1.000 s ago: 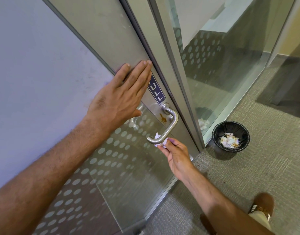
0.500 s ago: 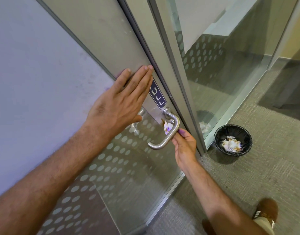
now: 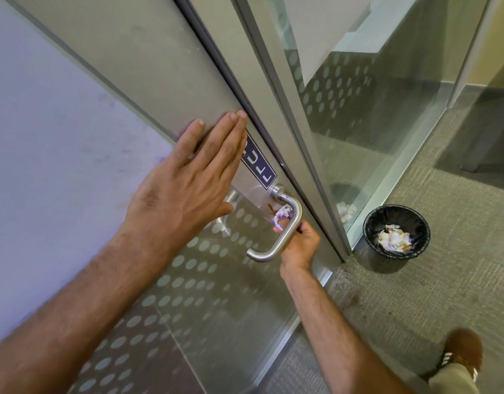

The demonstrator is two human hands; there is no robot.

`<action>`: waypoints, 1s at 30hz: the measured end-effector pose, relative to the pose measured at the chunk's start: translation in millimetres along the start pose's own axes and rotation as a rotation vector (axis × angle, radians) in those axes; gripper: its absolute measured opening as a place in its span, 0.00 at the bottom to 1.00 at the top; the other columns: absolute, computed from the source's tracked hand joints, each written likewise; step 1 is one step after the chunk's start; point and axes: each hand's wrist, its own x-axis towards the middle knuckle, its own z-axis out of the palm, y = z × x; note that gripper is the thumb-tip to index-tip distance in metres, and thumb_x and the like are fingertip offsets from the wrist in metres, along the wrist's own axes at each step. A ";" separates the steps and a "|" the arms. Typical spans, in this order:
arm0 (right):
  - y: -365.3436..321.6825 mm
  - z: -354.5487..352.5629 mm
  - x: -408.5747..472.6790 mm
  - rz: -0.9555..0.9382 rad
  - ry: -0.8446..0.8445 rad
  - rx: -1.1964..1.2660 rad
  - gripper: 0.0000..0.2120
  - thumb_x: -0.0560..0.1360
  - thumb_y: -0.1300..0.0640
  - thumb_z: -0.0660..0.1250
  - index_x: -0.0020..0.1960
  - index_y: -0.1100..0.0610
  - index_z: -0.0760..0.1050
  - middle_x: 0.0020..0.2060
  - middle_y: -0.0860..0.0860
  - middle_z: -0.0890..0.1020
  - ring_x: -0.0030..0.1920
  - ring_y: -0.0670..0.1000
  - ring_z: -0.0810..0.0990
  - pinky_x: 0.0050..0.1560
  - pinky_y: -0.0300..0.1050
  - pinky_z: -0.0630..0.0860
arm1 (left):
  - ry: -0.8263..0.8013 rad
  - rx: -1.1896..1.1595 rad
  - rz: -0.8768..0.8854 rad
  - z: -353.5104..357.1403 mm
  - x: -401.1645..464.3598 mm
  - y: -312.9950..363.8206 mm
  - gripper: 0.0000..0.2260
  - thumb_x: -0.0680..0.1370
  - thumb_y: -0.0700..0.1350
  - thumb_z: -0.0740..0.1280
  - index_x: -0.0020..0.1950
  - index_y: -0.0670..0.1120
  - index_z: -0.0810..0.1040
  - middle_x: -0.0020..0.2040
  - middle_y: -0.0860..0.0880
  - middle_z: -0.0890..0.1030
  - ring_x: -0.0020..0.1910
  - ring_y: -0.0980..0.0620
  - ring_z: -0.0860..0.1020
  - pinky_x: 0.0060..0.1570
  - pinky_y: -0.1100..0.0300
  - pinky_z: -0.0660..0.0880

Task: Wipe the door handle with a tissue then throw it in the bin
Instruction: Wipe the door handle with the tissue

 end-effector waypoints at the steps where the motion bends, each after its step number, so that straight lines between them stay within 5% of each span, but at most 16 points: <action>1: -4.0 2.4 -0.5 -0.011 -0.043 0.011 0.08 0.71 0.69 0.73 0.40 0.57 0.84 0.33 0.49 0.87 0.33 0.47 0.84 0.34 0.37 0.79 | -0.001 0.003 0.000 0.4 0.1 0.2 0.51 0.80 0.71 0.50 0.84 0.30 0.42 0.85 0.31 0.43 0.86 0.36 0.47 0.83 0.41 0.48; 11: -19.7 11.5 -8.1 0.046 -0.232 0.108 0.14 0.72 0.68 0.73 0.35 0.50 0.85 0.33 0.49 0.87 0.31 0.46 0.83 0.26 0.38 0.75 | 0.008 0.004 -0.006 -1.5 0.3 -0.5 0.50 0.81 0.72 0.49 0.84 0.31 0.43 0.85 0.32 0.44 0.86 0.37 0.48 0.83 0.41 0.50; 16: -22.2 11.0 -6.1 0.059 -0.245 0.114 0.12 0.71 0.70 0.73 0.36 0.55 0.80 0.29 0.53 0.84 0.22 0.49 0.75 0.23 0.39 0.71 | -0.002 0.007 -0.005 -0.2 0.6 -0.3 0.51 0.80 0.72 0.49 0.84 0.31 0.43 0.85 0.32 0.43 0.86 0.37 0.47 0.83 0.41 0.48; 20: -26.4 2.4 3.9 0.064 -0.354 -0.020 0.09 0.70 0.75 0.72 0.39 0.63 0.78 0.30 0.54 0.84 0.30 0.51 0.83 0.28 0.40 0.77 | 0.009 0.009 -0.009 -0.1 1.0 0.1 0.51 0.80 0.72 0.49 0.84 0.31 0.44 0.85 0.32 0.44 0.86 0.38 0.48 0.83 0.41 0.49; 24: -22.9 -22.9 11.2 0.020 -0.220 -0.205 0.03 0.69 0.72 0.74 0.42 0.69 0.81 0.33 0.58 0.82 0.32 0.53 0.79 0.32 0.45 0.76 | -0.010 0.017 -0.017 -2.5 -0.2 -0.4 0.52 0.80 0.73 0.48 0.84 0.31 0.42 0.85 0.31 0.43 0.85 0.36 0.47 0.83 0.41 0.49; 30: -21.6 -2.6 5.6 0.069 -0.198 0.017 0.09 0.66 0.70 0.76 0.44 0.61 0.84 0.38 0.55 0.86 0.35 0.51 0.84 0.36 0.40 0.81 | -0.017 0.021 -0.014 -2.4 0.3 -0.5 0.52 0.80 0.73 0.47 0.84 0.31 0.42 0.85 0.32 0.44 0.86 0.37 0.47 0.83 0.41 0.48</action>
